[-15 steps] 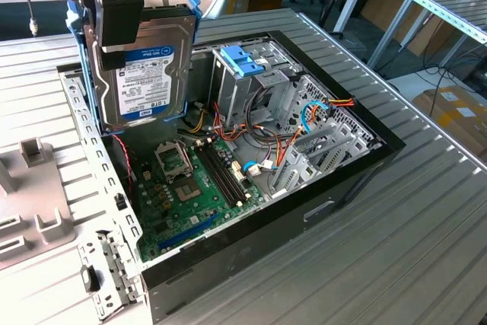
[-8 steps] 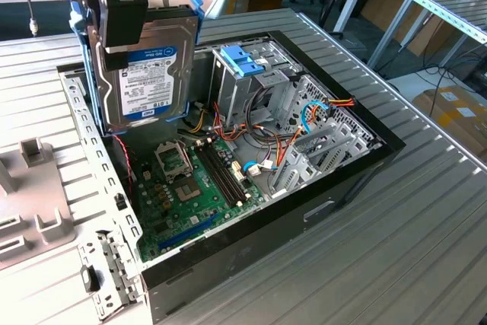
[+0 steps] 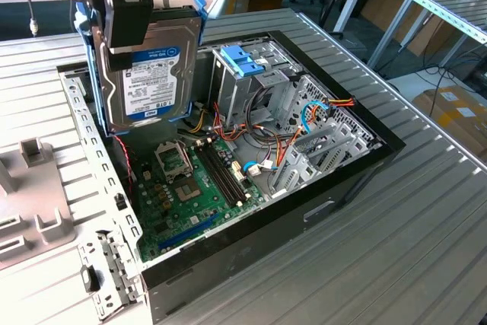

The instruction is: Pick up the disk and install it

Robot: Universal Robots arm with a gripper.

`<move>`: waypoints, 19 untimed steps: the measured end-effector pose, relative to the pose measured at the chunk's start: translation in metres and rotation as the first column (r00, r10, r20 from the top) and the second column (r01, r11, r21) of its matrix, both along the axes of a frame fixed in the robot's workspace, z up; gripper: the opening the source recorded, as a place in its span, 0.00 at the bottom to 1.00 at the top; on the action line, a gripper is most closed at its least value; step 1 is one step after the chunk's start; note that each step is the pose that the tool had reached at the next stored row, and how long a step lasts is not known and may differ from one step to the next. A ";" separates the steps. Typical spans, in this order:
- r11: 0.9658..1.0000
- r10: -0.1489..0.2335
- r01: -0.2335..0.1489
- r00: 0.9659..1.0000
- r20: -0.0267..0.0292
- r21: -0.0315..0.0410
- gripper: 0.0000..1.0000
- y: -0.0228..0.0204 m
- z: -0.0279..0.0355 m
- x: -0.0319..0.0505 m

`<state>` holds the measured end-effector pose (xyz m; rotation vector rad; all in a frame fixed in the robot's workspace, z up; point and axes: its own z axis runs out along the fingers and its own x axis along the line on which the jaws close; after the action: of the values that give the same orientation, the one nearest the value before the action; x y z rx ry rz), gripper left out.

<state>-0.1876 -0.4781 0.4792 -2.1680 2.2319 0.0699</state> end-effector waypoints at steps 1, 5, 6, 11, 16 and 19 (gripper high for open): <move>1.000 0.000 0.000 1.000 0.000 0.000 0.37 -0.0003 -0.0002 0.0009; 1.000 0.000 0.000 1.000 0.000 0.000 0.37 -0.0009 -0.0005 0.0028; 1.000 0.000 0.000 1.000 0.000 0.000 0.37 -0.0010 -0.0006 0.0032; 1.000 0.000 0.000 1.000 0.000 0.000 0.37 -0.0024 -0.0012 0.0071; 1.000 0.000 0.000 1.000 0.000 0.000 0.37 -0.0032 -0.0015 0.0092; 1.000 0.000 0.000 1.000 0.000 0.000 0.37 -0.0041 -0.0019 0.0104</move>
<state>-0.1772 -0.4822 0.4772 -2.1679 2.2318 0.0699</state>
